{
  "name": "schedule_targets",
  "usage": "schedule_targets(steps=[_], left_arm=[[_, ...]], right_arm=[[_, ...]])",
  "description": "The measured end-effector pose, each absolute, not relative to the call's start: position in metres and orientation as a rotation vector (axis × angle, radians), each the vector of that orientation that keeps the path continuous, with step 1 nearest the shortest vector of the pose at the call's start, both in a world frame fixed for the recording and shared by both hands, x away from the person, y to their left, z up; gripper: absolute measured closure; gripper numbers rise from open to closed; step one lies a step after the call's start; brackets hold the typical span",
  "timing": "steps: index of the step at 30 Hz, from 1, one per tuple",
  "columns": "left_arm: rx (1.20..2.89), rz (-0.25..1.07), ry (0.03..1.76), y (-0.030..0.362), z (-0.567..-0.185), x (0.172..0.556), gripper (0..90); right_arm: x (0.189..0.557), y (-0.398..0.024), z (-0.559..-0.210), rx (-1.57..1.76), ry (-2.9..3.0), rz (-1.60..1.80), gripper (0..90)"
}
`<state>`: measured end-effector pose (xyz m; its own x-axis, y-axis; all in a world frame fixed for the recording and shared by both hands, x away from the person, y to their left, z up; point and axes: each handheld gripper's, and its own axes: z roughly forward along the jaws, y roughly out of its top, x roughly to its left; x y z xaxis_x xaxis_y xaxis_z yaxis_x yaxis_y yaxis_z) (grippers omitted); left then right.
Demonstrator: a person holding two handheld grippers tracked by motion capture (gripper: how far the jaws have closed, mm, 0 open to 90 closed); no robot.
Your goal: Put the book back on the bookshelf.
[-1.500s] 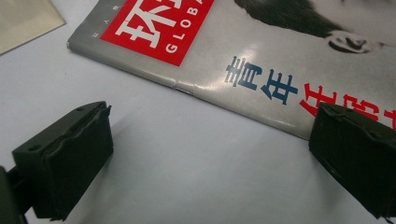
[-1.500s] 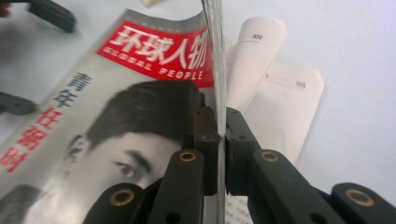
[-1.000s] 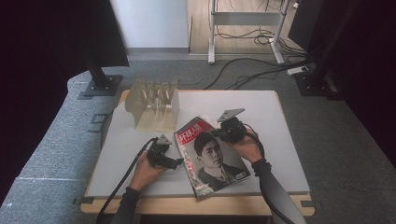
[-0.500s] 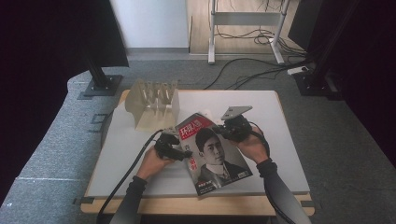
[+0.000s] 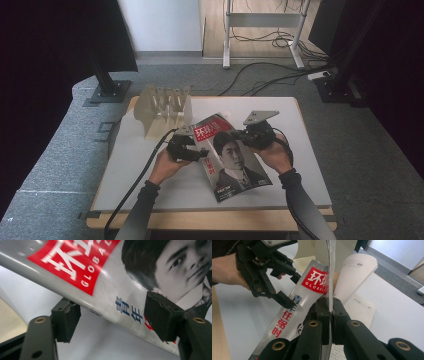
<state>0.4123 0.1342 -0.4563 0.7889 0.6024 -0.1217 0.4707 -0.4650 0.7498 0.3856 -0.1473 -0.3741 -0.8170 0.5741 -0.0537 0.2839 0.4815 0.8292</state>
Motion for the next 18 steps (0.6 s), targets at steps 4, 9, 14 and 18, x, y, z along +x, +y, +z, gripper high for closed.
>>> schedule_targets(steps=[4, 9, 14, 18], left_arm=[[2.129, 0.225, 0.793, 0.134, -0.443, 0.415, 35.5], [2.136, 0.294, 0.805, 0.134, -0.429, 0.417, 48.7], [2.116, 0.322, 0.8, 0.136, -0.413, 0.416, 61.7], [2.082, 0.349, 0.775, 0.138, -0.397, 0.413, 68.9]], right_arm=[[0.385, -0.149, -0.37, 0.711, 2.399, 1.27, 85.6], [0.386, -0.15, -0.366, 0.702, 2.394, 1.277, 85.6], [0.39, -0.151, -0.364, 0.71, 2.381, 1.265, 85.4], [0.395, -0.154, -0.361, 0.73, 2.365, 1.241, 84.8]])
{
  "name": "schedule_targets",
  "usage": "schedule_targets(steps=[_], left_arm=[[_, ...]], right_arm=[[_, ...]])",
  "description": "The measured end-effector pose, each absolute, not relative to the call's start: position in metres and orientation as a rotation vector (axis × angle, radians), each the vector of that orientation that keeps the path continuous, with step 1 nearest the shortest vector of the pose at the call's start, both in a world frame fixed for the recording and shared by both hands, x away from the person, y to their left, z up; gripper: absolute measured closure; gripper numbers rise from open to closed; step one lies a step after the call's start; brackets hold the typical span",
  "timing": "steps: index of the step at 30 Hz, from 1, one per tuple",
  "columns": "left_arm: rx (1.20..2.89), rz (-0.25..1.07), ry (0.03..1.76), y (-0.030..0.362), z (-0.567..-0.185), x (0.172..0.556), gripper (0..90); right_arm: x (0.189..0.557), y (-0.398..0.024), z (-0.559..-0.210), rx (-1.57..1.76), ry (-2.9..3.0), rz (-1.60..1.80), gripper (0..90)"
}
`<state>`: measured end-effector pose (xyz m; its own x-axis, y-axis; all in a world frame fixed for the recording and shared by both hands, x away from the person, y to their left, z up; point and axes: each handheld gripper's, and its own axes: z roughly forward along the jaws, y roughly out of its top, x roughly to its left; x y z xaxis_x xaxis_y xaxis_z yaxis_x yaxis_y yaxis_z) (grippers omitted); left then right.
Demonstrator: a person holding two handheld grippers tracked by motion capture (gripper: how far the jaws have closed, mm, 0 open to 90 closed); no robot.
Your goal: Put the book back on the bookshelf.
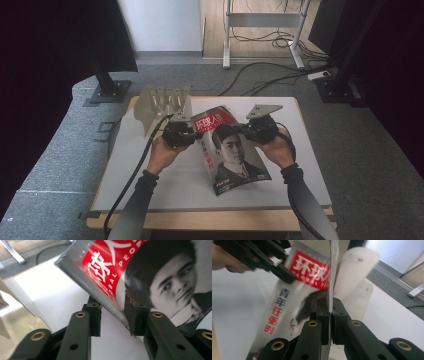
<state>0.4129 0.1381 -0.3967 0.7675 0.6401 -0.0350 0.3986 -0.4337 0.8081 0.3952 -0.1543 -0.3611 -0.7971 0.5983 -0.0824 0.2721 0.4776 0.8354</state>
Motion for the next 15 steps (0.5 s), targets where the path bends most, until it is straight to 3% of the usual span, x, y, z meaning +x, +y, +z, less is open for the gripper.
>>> schedule_targets(steps=[10, 15], left_arm=[[2.032, 0.621, 0.593, 0.135, -0.354, 0.383, 80.6], [2.052, 0.587, 0.547, 0.135, -0.351, 0.371, 78.7]], right_arm=[[0.402, -0.165, -0.358, 0.783, 2.271, 1.256, 83.9], [0.399, -0.174, -0.365, 0.786, 2.271, 1.255, 84.4]])
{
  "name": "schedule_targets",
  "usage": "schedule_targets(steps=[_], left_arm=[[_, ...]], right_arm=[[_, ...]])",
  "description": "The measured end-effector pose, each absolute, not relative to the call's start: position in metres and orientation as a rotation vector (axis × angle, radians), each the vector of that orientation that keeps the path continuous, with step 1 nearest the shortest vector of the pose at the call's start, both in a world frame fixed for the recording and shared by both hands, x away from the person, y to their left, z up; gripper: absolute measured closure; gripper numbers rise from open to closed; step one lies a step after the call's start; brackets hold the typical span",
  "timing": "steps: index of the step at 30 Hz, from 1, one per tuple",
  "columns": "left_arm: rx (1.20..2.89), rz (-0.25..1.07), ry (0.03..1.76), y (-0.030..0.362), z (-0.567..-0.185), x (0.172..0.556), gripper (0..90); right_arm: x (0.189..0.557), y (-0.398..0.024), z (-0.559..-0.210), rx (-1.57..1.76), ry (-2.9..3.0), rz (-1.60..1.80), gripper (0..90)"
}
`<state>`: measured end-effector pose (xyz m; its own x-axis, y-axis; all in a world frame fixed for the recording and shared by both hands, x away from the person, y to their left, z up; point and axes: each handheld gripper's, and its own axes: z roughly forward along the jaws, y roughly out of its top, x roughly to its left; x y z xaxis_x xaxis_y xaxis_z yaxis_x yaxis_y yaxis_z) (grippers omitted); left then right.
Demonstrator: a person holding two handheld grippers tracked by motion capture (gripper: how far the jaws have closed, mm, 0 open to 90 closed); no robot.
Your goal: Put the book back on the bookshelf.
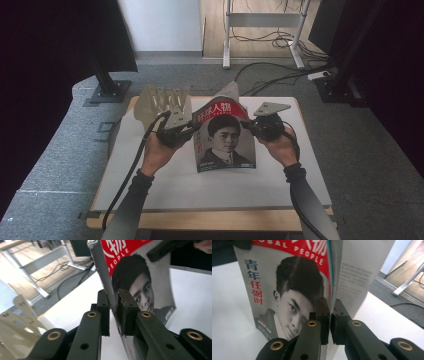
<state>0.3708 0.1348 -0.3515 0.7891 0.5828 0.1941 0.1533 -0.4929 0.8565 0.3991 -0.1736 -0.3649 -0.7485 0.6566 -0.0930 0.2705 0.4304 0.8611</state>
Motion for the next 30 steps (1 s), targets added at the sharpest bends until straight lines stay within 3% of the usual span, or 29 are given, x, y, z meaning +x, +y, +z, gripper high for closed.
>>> schedule_targets(steps=[2, 8, 12, 16, 23, 27, 30], left_arm=[[2.05, 0.554, 0.535, 0.133, -0.35, 0.37, 69.1], [2.091, 0.479, 0.551, 0.117, -0.35, 0.388, 62.6], [2.117, 0.502, 0.568, 0.107, -0.353, 0.397, 69.6], [2.098, 0.467, 0.573, 0.109, -0.352, 0.398, 84.5], [2.084, 0.424, 0.57, 0.114, -0.351, 0.399, 86.8], [2.082, 0.402, 0.575, 0.116, -0.349, 0.398, 86.9], [2.086, 0.406, 0.577, 0.118, -0.347, 0.397, 86.9]], right_arm=[[0.394, -0.181, -0.365, 0.768, 2.284, 1.271, 84.4], [0.386, -0.188, -0.367, 0.74, 2.29, 1.3, 84.4], [0.383, -0.192, -0.369, 0.736, 2.295, 1.32, 84.2], [0.383, -0.195, -0.37, 0.744, 2.294, 1.311, 82.3], [0.385, -0.204, -0.377, 0.823, 2.271, 1.281, 74.2], [0.384, -0.213, -0.388, 0.915, 2.262, 1.281, 59.5], [0.383, -0.216, -0.394, 0.933, 2.263, 1.281, 54.4]])
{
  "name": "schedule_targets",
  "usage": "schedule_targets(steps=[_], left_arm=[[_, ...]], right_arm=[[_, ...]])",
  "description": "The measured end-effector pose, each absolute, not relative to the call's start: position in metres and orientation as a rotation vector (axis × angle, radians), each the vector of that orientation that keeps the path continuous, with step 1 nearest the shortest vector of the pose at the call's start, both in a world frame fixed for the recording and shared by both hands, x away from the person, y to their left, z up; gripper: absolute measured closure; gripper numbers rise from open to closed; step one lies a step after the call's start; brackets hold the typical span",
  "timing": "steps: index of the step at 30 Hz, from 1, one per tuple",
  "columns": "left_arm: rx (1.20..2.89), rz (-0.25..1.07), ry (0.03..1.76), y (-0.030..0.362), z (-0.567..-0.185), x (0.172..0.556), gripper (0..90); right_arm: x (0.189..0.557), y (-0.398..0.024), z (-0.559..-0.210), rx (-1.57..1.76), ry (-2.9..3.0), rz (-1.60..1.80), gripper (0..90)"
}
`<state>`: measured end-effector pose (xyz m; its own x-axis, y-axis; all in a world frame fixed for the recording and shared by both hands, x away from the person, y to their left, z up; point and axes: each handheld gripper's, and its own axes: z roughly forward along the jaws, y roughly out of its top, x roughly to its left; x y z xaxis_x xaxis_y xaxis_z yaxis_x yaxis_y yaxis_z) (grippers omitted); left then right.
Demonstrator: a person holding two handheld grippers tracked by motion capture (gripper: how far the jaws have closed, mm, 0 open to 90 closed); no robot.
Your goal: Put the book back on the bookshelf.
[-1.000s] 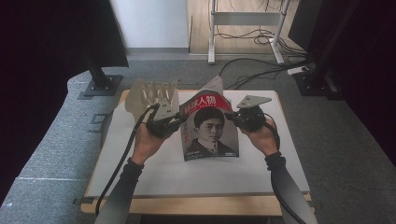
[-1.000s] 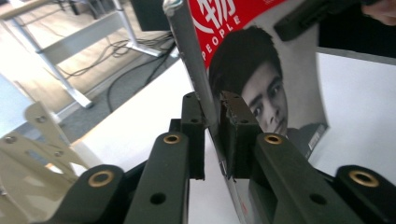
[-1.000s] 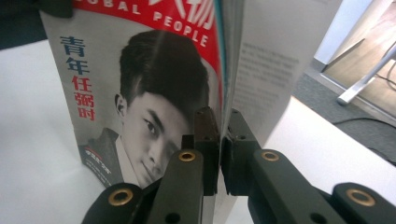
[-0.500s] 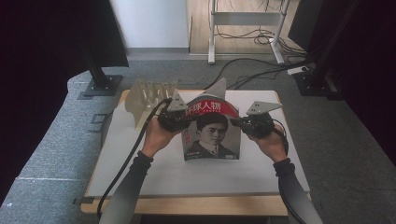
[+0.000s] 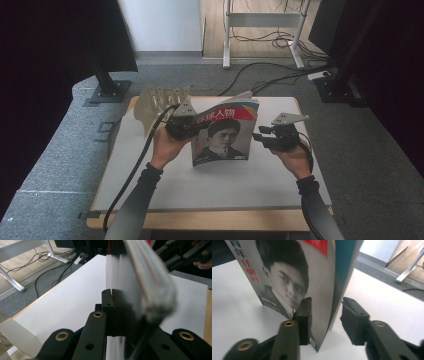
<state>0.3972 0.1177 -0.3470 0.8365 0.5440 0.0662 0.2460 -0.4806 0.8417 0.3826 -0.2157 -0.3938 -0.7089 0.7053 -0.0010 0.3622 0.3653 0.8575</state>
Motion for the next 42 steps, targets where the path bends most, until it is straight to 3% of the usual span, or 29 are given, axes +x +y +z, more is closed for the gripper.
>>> schedule_targets(steps=[12, 24, 42], left_arm=[[2.075, 0.372, 0.636, 0.143, -0.329, 0.388, 87.1], [2.064, 0.361, 0.69, 0.166, -0.322, 0.381, 87.1], [2.003, 0.397, 0.79, 0.218, -0.308, 0.357, 87.2]], right_arm=[[0.379, -0.219, -0.44, 0.995, 2.316, 1.167, 18.4], [0.374, -0.23, -0.474, 1.093, 2.297, 1.086, 1.9], [0.363, -0.236, -0.517, 1.156, 2.311, 1.032, 0.0]])
